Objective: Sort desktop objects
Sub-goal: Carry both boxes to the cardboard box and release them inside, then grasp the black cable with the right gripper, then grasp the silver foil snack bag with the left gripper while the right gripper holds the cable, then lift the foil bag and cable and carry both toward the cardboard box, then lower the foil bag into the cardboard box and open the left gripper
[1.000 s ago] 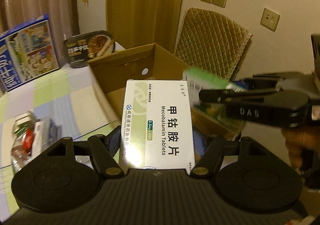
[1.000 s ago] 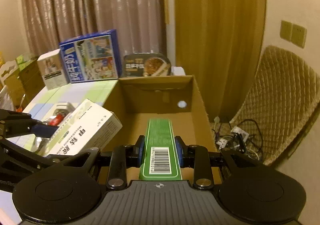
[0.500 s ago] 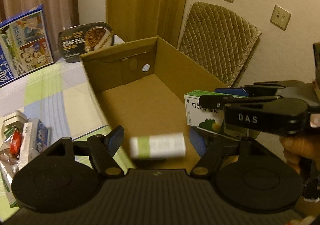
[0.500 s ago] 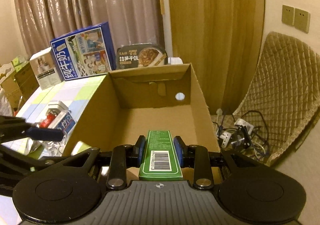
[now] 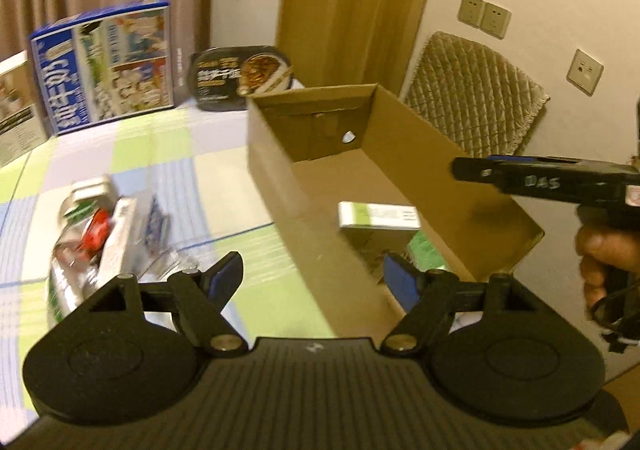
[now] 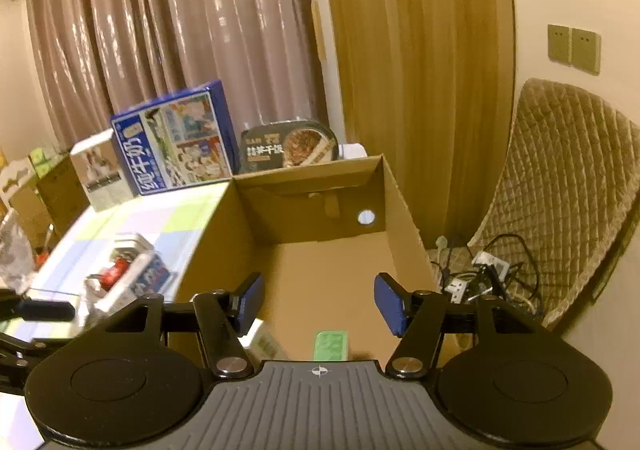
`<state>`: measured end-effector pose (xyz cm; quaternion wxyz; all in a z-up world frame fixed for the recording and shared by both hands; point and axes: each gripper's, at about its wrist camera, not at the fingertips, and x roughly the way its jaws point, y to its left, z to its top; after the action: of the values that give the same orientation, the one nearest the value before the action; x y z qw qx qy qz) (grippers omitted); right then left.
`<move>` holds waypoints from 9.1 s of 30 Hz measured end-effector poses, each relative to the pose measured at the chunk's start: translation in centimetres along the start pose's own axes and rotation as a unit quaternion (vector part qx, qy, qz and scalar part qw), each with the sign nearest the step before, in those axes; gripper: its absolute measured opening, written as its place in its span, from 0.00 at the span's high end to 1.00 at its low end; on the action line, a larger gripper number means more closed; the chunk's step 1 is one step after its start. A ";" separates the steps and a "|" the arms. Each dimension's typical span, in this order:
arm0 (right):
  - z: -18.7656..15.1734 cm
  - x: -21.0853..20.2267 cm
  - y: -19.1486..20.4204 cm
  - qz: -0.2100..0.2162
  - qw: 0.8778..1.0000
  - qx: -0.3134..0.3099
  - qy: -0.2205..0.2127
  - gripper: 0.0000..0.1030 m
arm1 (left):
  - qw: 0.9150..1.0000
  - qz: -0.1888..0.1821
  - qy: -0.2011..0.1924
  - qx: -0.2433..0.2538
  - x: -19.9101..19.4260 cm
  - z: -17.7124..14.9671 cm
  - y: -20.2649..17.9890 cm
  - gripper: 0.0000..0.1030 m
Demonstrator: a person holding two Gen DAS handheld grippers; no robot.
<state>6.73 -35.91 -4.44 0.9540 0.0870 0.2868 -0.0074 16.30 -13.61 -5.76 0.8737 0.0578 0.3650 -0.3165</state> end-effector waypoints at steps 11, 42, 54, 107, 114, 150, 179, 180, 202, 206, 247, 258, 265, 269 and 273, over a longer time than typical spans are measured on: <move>-3.0 -6.1 7.5 0.078 0.997 -0.009 -0.010 0.32 | 0.998 0.060 0.005 -0.037 -6.2 -6.0 4.9 0.22; -12.2 4.1 18.5 0.119 0.969 -0.184 0.115 0.33 | 0.987 0.127 0.045 -0.088 -6.3 -12.7 16.3 0.18; -12.7 12.0 19.1 0.104 0.958 -0.226 0.141 0.62 | 0.990 0.119 0.055 -0.056 -0.7 -12.1 18.7 0.18; -15.4 6.2 17.5 0.117 0.973 -0.106 0.167 0.90 | 0.974 0.098 0.127 -0.158 -4.1 -17.1 14.3 0.26; -15.9 6.0 16.9 0.117 0.975 -0.098 0.159 0.90 | 0.975 0.118 0.134 -0.130 -4.3 -16.0 14.0 0.19; -17.3 7.5 18.0 0.117 0.967 -0.180 0.135 0.60 | 0.969 0.101 0.224 -0.014 2.2 -13.2 15.7 0.16; -17.3 7.8 18.1 0.102 0.972 -0.171 0.123 0.90 | 0.975 0.085 0.204 -0.025 0.1 -13.3 15.8 0.57; -17.3 7.7 18.1 0.101 0.973 -0.168 0.121 0.90 | 0.975 0.085 0.203 -0.026 0.0 -13.3 15.8 0.58; -13.4 1.8 16.8 0.083 0.987 -0.120 0.070 0.90 | 0.981 0.087 0.175 -0.012 -4.1 -12.3 13.0 0.58; -12.8 0.6 16.6 0.081 0.989 -0.110 0.064 0.90 | 0.981 0.087 0.171 -0.004 -4.8 -11.8 12.2 0.58; -2.5 -5.7 3.8 -0.017 0.997 -0.063 -0.031 0.90 | 0.993 -0.032 0.097 0.063 -1.7 1.1 -4.5 0.58; -0.4 -3.5 0.5 -0.018 0.999 -0.042 -0.018 0.90 | 0.994 -0.032 0.095 0.041 2.1 4.8 -6.8 0.58; 1.4 -1.3 -0.4 -0.009 1.000 -0.027 -0.011 0.90 | 0.995 -0.034 0.094 0.009 4.3 6.2 -6.9 0.58; 2.1 -0.4 -0.9 -0.009 1.000 -0.022 -0.013 0.90 | 0.995 -0.036 0.096 -0.003 5.5 6.9 -6.7 0.58; 2.3 0.2 -1.6 -0.012 1.000 -0.016 -0.012 0.90 | 0.995 -0.038 0.097 -0.012 6.6 7.4 -6.5 0.58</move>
<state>8.01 -37.85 -2.90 0.9586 0.0687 0.2760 -0.0151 20.39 -24.57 -4.03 0.8223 0.0637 0.4536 -0.3376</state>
